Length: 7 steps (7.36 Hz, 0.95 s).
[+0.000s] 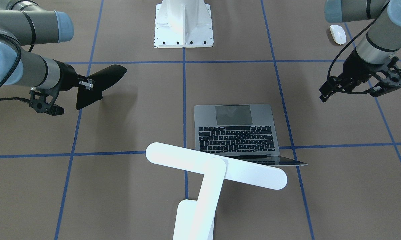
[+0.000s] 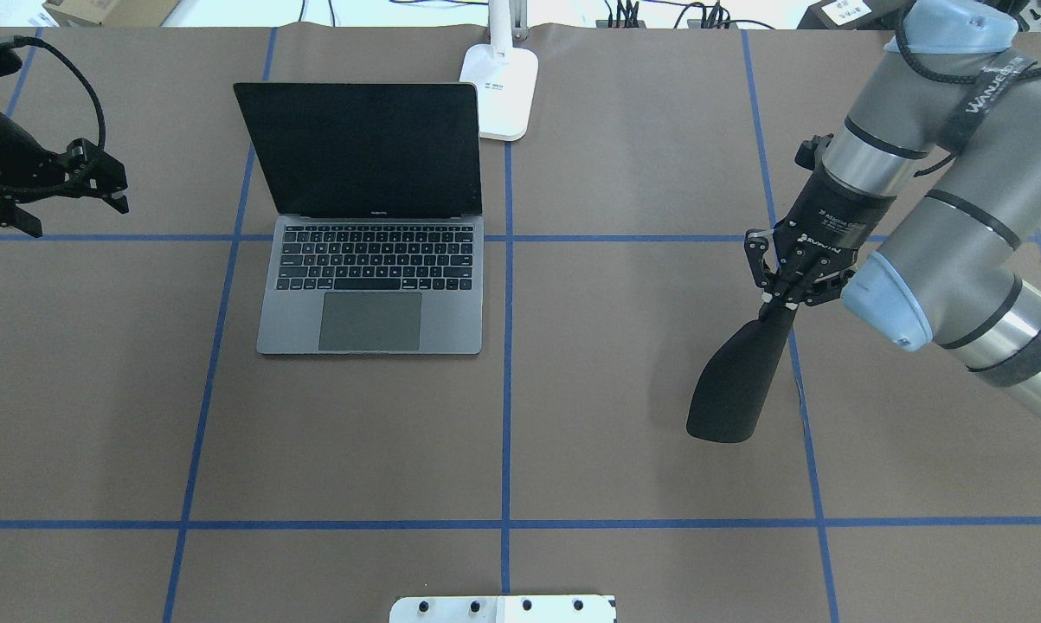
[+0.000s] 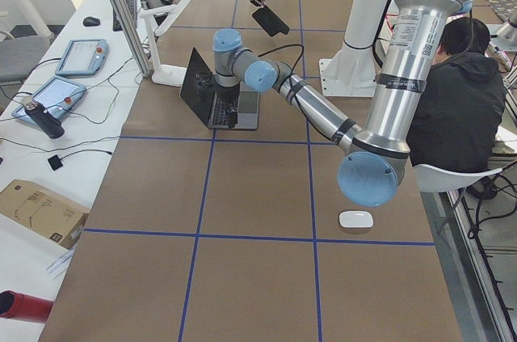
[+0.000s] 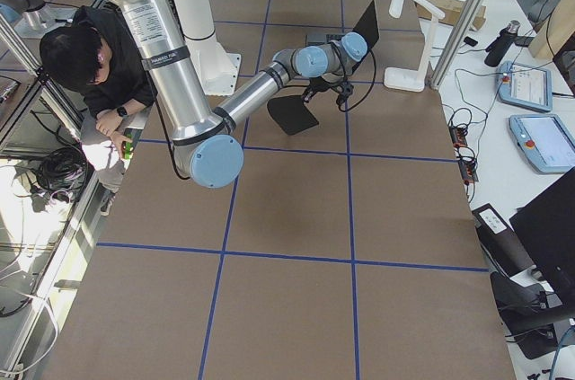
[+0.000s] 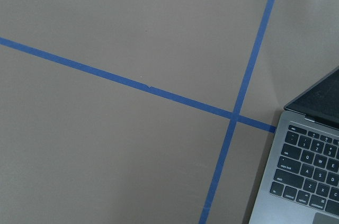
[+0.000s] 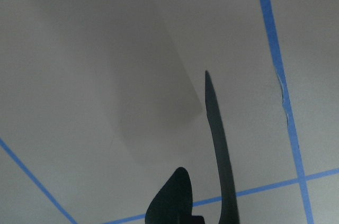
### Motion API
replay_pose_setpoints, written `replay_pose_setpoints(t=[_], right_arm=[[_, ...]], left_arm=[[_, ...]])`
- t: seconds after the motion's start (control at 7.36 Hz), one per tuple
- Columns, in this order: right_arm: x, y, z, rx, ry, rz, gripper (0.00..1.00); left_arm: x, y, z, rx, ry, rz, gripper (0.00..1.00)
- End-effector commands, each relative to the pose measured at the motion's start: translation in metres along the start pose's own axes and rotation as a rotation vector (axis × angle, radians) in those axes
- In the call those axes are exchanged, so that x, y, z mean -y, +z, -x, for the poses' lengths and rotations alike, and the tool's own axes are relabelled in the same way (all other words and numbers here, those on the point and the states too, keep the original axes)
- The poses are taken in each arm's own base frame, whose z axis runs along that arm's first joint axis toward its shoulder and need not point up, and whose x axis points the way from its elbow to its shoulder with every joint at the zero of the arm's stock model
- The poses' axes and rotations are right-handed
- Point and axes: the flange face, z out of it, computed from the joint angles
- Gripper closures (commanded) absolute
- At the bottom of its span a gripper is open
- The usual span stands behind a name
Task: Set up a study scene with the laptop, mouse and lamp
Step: 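Carry the black mouse pad with the right gripper toward the laptop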
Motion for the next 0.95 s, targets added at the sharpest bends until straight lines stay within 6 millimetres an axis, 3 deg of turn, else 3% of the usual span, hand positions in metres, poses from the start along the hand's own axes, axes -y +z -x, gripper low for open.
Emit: replay_pose_setpoints(t=[0.0, 0.14, 0.41, 0.82], right_arm=[[0.037, 0.013, 0.026, 0.034, -0.028, -0.024, 1.00], [0.050, 0.028, 0.058, 0.066, -0.059, -0.030, 1.00], [0.072, 0.064, 0.085, 0.116, -0.168, -0.045, 1.00], [0.046, 0.079, 0.145, 0.112, -0.267, -0.100, 1.00]], left_arm=[[0.001, -0.001, -0.002, 0.000, 0.004, -0.002, 0.00], [0.001, -0.001, -0.002, 0.000, -0.001, -0.002, 0.00], [0.005, 0.008, 0.002, 0.013, -0.007, 0.006, 0.00], [0.011, 0.018, 0.006, 0.025, -0.016, 0.013, 0.00]])
